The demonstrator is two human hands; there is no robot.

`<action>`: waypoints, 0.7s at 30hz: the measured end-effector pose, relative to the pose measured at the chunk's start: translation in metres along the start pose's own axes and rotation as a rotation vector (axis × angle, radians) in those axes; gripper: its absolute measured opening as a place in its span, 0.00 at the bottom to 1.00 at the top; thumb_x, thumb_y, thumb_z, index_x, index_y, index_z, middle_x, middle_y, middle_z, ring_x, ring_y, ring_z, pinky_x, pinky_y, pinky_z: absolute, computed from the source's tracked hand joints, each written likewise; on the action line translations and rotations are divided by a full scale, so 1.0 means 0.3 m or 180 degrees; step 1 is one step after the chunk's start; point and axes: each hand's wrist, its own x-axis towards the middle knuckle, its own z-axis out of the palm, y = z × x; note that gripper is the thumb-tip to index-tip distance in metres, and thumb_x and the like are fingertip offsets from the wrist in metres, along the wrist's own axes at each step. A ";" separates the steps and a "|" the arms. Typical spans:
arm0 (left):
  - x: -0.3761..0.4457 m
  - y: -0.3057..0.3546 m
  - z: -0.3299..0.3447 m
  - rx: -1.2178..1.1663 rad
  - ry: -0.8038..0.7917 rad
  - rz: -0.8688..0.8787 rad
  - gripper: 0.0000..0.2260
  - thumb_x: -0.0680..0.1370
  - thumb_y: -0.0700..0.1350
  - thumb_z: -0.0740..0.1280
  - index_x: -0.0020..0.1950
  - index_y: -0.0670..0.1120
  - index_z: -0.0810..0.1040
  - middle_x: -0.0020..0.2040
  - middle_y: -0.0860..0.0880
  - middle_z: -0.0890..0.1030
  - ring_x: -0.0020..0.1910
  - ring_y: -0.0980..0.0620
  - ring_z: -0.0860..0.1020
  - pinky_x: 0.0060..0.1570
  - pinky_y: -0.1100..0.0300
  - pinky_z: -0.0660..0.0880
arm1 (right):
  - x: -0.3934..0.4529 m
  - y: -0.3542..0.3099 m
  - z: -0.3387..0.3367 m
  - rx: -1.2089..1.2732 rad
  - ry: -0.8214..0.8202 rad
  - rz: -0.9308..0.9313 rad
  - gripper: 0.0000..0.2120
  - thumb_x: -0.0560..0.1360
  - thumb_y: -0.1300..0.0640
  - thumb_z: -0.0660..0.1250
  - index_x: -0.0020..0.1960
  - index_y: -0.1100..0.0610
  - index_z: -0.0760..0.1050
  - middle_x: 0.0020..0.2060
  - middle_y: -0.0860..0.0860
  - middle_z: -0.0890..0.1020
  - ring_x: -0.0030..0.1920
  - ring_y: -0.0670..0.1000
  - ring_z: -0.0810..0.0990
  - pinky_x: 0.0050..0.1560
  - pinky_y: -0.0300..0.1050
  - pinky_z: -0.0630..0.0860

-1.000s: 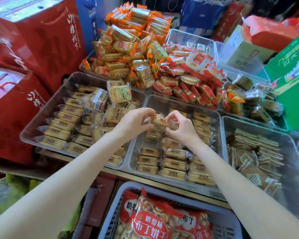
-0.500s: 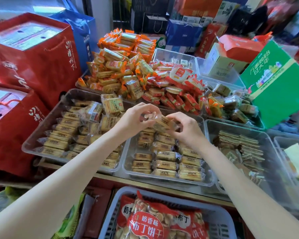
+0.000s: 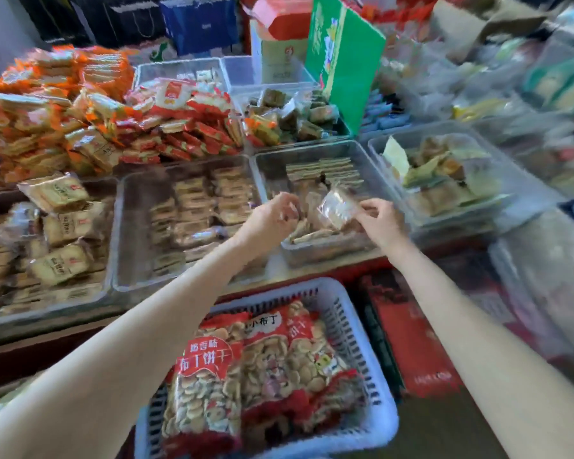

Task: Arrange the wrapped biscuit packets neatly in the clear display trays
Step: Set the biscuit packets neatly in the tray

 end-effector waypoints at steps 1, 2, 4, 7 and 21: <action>0.018 0.045 0.068 0.0085 -0.0135 0.0029 0.17 0.77 0.36 0.63 0.66 0.43 0.70 0.53 0.47 0.79 0.47 0.48 0.78 0.42 0.65 0.69 | -0.004 0.067 -0.071 0.0055 0.0174 0.0177 0.17 0.75 0.54 0.69 0.59 0.64 0.76 0.51 0.54 0.79 0.51 0.51 0.77 0.57 0.51 0.75; 0.034 0.086 0.130 0.0122 -0.0278 0.0045 0.18 0.77 0.37 0.63 0.66 0.44 0.70 0.54 0.47 0.79 0.51 0.47 0.78 0.45 0.62 0.70 | -0.011 0.133 -0.143 0.0114 0.0375 0.0350 0.16 0.75 0.55 0.69 0.59 0.63 0.76 0.50 0.54 0.79 0.49 0.51 0.77 0.54 0.48 0.75; 0.066 0.162 0.252 0.0132 -0.0574 0.0131 0.18 0.77 0.37 0.65 0.66 0.43 0.69 0.55 0.46 0.78 0.54 0.45 0.78 0.46 0.60 0.71 | -0.031 0.271 -0.285 0.0200 0.0870 0.0563 0.13 0.75 0.55 0.68 0.55 0.62 0.77 0.46 0.54 0.79 0.46 0.51 0.77 0.47 0.44 0.73; 0.093 0.263 0.418 0.0265 -0.0761 0.0290 0.18 0.77 0.36 0.63 0.67 0.41 0.68 0.54 0.45 0.79 0.53 0.44 0.78 0.43 0.62 0.69 | -0.065 0.477 -0.431 0.0264 0.1308 0.1077 0.09 0.73 0.52 0.69 0.43 0.56 0.72 0.44 0.57 0.81 0.47 0.59 0.80 0.48 0.54 0.76; 0.076 0.285 0.616 0.1048 -0.1018 0.0307 0.20 0.76 0.35 0.61 0.68 0.42 0.67 0.60 0.44 0.75 0.56 0.45 0.75 0.57 0.54 0.72 | -0.080 0.704 -0.425 -0.1322 -0.0153 0.1516 0.11 0.77 0.64 0.59 0.52 0.66 0.78 0.53 0.59 0.81 0.53 0.59 0.79 0.48 0.44 0.75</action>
